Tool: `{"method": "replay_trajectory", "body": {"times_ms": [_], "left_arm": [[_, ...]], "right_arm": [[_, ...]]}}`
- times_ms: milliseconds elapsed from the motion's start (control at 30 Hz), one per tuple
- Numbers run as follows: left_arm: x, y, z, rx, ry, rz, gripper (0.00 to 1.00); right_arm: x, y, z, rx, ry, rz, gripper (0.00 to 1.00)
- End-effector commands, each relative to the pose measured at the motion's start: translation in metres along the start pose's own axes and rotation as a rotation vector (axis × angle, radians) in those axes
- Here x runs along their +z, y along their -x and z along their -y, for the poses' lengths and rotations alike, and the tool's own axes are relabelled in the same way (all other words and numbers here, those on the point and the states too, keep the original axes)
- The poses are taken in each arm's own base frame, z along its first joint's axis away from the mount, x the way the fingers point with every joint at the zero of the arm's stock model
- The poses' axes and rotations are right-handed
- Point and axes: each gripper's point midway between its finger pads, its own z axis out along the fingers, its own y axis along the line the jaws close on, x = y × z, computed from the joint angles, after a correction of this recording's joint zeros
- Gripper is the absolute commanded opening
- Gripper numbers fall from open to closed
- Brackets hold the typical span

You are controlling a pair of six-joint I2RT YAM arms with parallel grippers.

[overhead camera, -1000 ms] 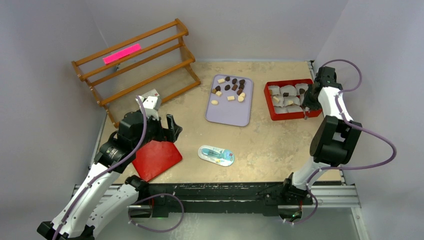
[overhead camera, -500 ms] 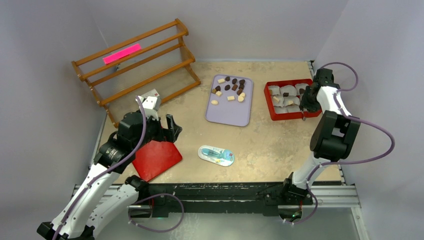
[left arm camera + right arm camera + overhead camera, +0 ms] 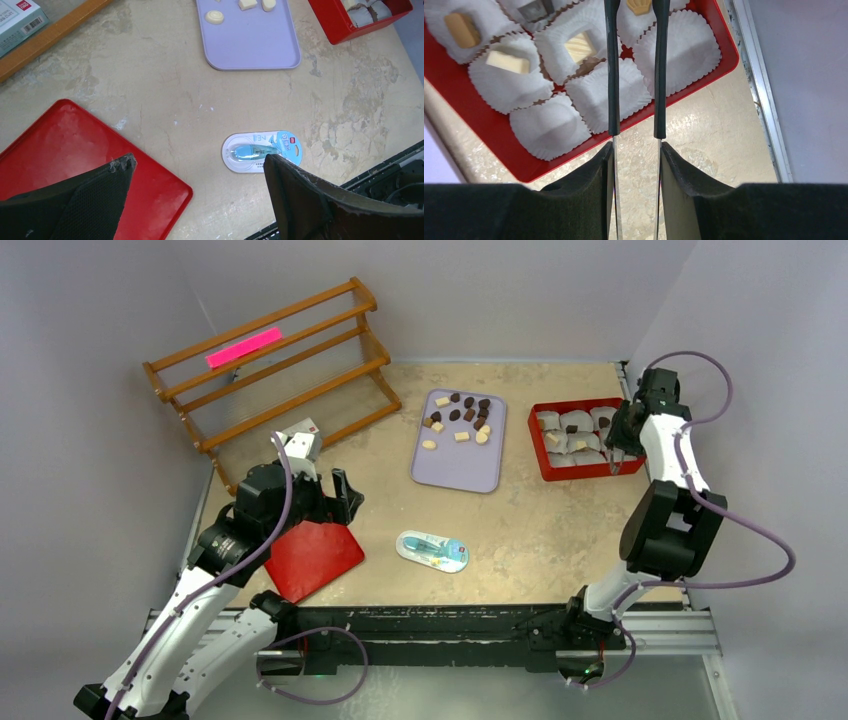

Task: Pack the chocolate

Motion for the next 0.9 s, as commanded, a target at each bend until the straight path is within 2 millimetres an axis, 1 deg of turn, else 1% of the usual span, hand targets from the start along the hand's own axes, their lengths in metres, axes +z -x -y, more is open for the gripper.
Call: {"method": "replay_trajectory", "body": {"times_ms": [0,100,300,500,633,700,867], "left_arm": [[-0.001,0.010,0.001,0.020,-0.006,0.044,1.00],[0.000,0.010,0.001,0.019,-0.004,0.041,1.00],[0.000,0.011,-0.003,0.017,0.022,0.044,1.00],[0.001,0.010,-0.004,0.017,0.027,0.039,1.00],[0.001,0.010,-0.005,0.017,0.032,0.041,1.00],[0.001,0.011,-0.006,0.017,0.037,0.044,1.00],[0.001,0.011,-0.005,0.017,0.031,0.044,1.00]], "right_arm": [[-0.028,0.023,-0.012,-0.004,0.059,0.097,0.37],[-0.034,0.019,-0.030,-0.033,0.107,0.099,0.37],[-0.049,0.007,-0.078,-0.127,0.205,0.126,0.37],[-0.073,0.002,-0.126,-0.209,0.286,0.167,0.37],[-0.089,-0.011,-0.164,-0.277,0.347,0.185,0.37],[-0.093,-0.022,-0.183,-0.322,0.366,0.183,0.37],[-0.097,-0.043,-0.210,-0.385,0.394,0.168,0.38]]}}
